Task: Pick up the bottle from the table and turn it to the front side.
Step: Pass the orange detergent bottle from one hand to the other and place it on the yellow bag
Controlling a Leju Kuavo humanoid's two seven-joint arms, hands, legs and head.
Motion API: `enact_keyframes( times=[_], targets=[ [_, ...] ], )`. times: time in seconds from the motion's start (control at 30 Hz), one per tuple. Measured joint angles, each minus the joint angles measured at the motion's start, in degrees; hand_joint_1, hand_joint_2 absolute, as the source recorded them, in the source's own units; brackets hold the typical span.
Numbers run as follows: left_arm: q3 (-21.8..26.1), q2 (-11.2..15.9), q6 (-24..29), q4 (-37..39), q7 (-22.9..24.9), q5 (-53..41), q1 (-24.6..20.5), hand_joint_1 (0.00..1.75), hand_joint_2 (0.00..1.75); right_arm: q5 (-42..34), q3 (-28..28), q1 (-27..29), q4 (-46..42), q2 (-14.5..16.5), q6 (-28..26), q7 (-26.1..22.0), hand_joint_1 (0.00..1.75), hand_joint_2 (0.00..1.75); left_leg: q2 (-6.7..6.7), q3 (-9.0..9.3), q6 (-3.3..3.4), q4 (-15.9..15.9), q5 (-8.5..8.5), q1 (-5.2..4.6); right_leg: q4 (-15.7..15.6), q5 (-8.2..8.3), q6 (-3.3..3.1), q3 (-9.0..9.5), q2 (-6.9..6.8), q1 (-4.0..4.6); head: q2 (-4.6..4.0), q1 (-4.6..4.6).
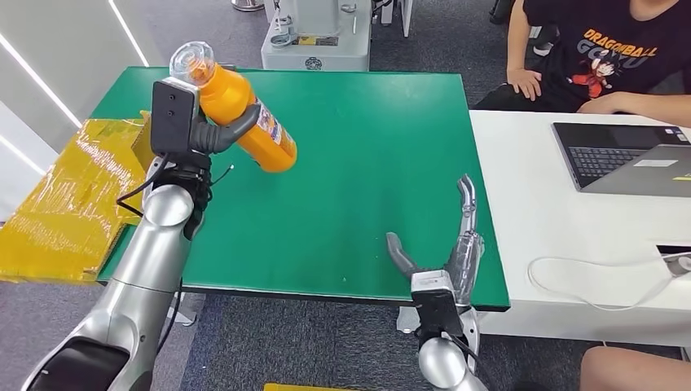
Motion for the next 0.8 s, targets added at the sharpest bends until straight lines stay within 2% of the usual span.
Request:
enact_keyframes(
  times=[0.23, 0.43, 0.6, 0.8],
  targets=[
    [-0.4, 3.8, -2.2, 2.4, -1.0, -11.8, -5.8, 1.75, 1.75, -1.9, 1.2, 3.3, -4.2, 0.0, 0.0, 0.8, 0.0, 1.75, 0.01, 0.01, -0.01, 0.0, 0.01, 0.0, 0.0, 0.02, -0.01, 0.0, 0.01, 0.0, 0.0, 0.0],
    [-3.8, 7.1, -7.2, 7.8, -3.0, -24.5, -11.7, 1.75, 1.75, -3.4, 1.5, 4.6, -6.2, -0.6, 0.0, 1.3, 0.0, 1.75, 0.03, 0.02, -0.01, 0.0, 0.01, 0.0, 0.0, 0.02, -0.01, 0.0, 0.03, -0.01, 0.0, 0.0],
    [-8.6, 9.5, -10.8, 13.0, -2.2, -35.4, -16.6, 1.75, 1.75, -3.8, 1.5, 5.5, -7.8, -1.1, 0.0, 1.3, 0.0, 1.75, 0.06, 0.02, -0.01, 0.0, 0.01, 0.0, 0.0, 0.03, -0.02, -0.02, 0.07, 0.0, 0.0, 0.0],
    [-16.9, 11.2, -14.9, 19.5, 3.2, -47.9, -22.5, 1.75, 1.75, -3.2, 1.4, 6.7, -9.6, -1.5, 0.0, 2.1, 0.0, 1.75, 0.07, 0.03, -0.01, 0.0, 0.01, 0.0, 0.0, 0.03, -0.02, -0.02, 0.11, -0.01, 0.0, 0.0]
  ],
)
